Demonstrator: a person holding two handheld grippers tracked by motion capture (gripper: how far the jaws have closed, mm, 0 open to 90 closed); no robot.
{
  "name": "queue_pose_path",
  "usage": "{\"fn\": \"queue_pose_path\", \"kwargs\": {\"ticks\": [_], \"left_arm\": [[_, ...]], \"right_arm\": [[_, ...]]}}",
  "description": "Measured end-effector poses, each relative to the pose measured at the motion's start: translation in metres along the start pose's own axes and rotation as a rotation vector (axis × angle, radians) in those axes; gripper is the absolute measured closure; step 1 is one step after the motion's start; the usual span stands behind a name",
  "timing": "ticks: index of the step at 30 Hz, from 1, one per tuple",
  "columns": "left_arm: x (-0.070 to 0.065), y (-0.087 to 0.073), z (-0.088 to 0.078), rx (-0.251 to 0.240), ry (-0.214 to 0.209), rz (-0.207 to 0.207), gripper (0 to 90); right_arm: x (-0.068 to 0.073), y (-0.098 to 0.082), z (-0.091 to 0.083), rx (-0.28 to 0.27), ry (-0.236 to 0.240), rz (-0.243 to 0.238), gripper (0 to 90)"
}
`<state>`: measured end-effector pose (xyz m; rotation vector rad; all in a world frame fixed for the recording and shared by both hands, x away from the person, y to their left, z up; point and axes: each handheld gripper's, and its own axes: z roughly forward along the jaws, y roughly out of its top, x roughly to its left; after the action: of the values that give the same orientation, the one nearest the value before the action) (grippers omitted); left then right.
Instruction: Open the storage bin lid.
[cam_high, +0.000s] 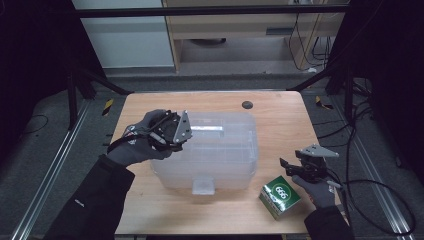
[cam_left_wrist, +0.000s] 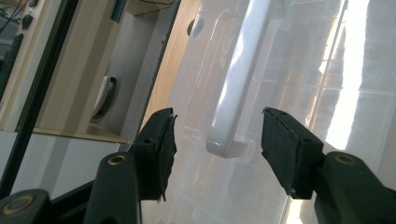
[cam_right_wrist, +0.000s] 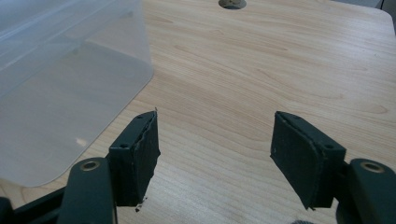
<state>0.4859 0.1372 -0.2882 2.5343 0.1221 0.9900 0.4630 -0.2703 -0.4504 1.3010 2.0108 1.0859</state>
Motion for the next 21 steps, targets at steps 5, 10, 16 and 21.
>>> {"fn": "queue_pose_path", "kwargs": {"ticks": [5, 10, 16, 21], "left_arm": [[-0.001, 0.001, 0.005, 0.007, 0.008, 0.01, 47.5], [-0.002, 0.004, 0.011, 0.033, 0.016, 0.041, 52.0], [-0.004, 0.007, 0.018, 0.052, 0.021, 0.066, 58.4], [-0.007, 0.01, 0.024, 0.045, 0.02, 0.071, 63.1]], "right_arm": [[0.0, 0.0, 0.001, 0.001, 0.0, -0.006, 33.0], [0.0, 0.0, 0.001, 0.004, 0.003, 0.001, 33.9], [0.0, 0.002, -0.002, -0.004, 0.01, 0.004, 38.2], [0.004, 0.008, -0.008, -0.024, 0.035, -0.005, 45.2]]}}
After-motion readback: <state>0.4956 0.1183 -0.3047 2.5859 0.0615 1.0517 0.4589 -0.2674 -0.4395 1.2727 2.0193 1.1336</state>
